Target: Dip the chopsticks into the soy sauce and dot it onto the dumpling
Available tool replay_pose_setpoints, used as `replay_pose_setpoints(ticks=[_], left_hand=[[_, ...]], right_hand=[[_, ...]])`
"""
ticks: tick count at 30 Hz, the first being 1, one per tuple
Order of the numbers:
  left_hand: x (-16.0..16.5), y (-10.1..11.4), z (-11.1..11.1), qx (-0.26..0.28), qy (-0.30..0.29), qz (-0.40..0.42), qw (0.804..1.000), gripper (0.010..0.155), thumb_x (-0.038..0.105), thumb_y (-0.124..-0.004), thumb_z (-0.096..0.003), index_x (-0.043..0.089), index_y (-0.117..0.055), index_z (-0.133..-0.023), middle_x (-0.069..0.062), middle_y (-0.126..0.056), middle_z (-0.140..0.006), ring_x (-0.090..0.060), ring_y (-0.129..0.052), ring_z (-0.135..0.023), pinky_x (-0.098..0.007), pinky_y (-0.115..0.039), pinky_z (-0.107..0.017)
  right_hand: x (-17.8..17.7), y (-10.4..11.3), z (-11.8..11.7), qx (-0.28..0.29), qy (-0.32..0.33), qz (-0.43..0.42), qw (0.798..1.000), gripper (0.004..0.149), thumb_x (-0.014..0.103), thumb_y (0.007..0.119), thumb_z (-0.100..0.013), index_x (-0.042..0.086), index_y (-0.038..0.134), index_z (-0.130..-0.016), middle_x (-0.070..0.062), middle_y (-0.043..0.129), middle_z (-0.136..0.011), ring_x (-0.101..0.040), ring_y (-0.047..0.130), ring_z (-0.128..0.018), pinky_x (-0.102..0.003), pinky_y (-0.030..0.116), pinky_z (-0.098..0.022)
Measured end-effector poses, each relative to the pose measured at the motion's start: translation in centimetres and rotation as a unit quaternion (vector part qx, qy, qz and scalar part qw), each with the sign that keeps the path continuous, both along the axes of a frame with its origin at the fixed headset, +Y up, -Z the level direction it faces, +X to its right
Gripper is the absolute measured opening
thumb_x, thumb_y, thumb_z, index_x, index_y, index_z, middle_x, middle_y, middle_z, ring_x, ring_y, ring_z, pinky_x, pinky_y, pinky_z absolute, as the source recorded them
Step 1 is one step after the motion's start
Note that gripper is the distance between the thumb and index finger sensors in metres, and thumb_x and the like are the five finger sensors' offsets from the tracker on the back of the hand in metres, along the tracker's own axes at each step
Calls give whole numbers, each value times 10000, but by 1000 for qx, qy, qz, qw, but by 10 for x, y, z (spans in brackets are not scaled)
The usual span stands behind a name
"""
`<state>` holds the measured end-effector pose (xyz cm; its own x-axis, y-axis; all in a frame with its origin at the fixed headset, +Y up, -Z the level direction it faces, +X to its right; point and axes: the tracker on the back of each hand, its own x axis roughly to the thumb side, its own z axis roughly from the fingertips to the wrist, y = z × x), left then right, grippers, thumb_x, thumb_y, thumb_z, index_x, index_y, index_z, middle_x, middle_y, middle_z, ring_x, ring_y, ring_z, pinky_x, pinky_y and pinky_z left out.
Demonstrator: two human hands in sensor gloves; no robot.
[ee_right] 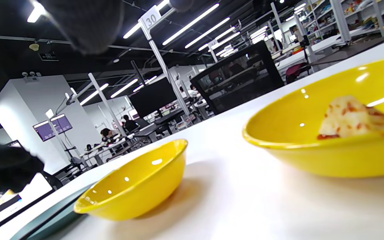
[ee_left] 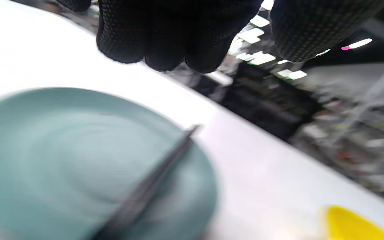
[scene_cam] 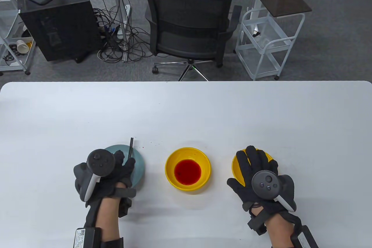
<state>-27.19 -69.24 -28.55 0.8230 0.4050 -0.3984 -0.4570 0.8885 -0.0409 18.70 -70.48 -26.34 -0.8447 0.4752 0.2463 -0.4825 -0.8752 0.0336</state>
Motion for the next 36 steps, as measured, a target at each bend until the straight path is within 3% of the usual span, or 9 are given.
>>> replay_pose_setpoints(ticks=[4, 7, 13, 23, 28, 32, 36], left_hand=[[5, -23, -8, -123, 15, -47, 991, 638, 581, -849, -460, 105, -918, -879, -99, -940, -800, -389, -950, -655, -667, -621, -647], [20, -36, -13, -177, 3, -88, 980, 670, 624, -878, -430, 107, -938, -852, -86, -961, -765, -371, -966, -629, -662, -633, -645], [43, -49, -21, -203, -6, -182, 962, 575, 573, -876, -447, 130, -963, -802, -50, -986, -703, -332, -993, -579, -652, -655, -645], [45, -47, -25, -159, -26, -204, 966, 539, 549, -886, -439, 113, -1001, -735, -50, -1012, -614, -299, -1017, -488, -640, -695, -633], [45, -28, -19, -98, -42, -161, 981, 540, 545, -892, -431, 101, -1013, -715, -58, -1020, -589, -300, -1022, -463, -642, -704, -623], [70, -4, -7, -20, -103, -104, 989, 538, 546, -895, -426, 104, -1015, -707, -57, -1022, -581, -298, -1023, -455, -641, -708, -619], [129, 18, 16, 63, -223, -68, 970, 540, 551, -894, -422, 108, -1016, -705, -53, -1023, -581, -295, -1024, -456, -640, -709, -620]], right_hand=[[-4, 1, 2, 3, 7, 2, 1000, 851, 606, 676, -437, 223, 263, -1075, -133, 97, -1153, -533, 157, -1042, -812, 139, -649], [-4, 0, 2, -2, 9, -1, 1000, 850, 606, 675, -437, 224, 265, -1075, -134, 96, -1153, -533, 159, -1042, -811, 138, -650], [2, 0, 1, -7, 2, -8, 1000, 850, 604, 676, -438, 220, 265, -1075, -138, 95, -1152, -535, 165, -1040, -812, 136, -649], [-10, 4, 8, 8, 28, -7, 1000, 849, 603, 674, -438, 214, 270, -1075, -148, 103, -1149, -535, 173, -1039, -812, 139, -648], [-23, 13, 19, 44, 61, -21, 997, 842, 598, 675, -439, 206, 285, -1073, -161, 141, -1151, -538, 199, -1039, -815, 147, -647], [-41, 20, 32, 68, 109, -37, 991, 783, 579, 688, -441, 265, 347, -1073, -180, 286, -1154, -536, 339, -1029, -817, 185, -652], [-68, 21, 47, 71, 182, -55, 979, 757, 549, 709, -439, 263, 388, -1063, -140, 589, -1097, -493, 650, -949, -806, 284, -672]])
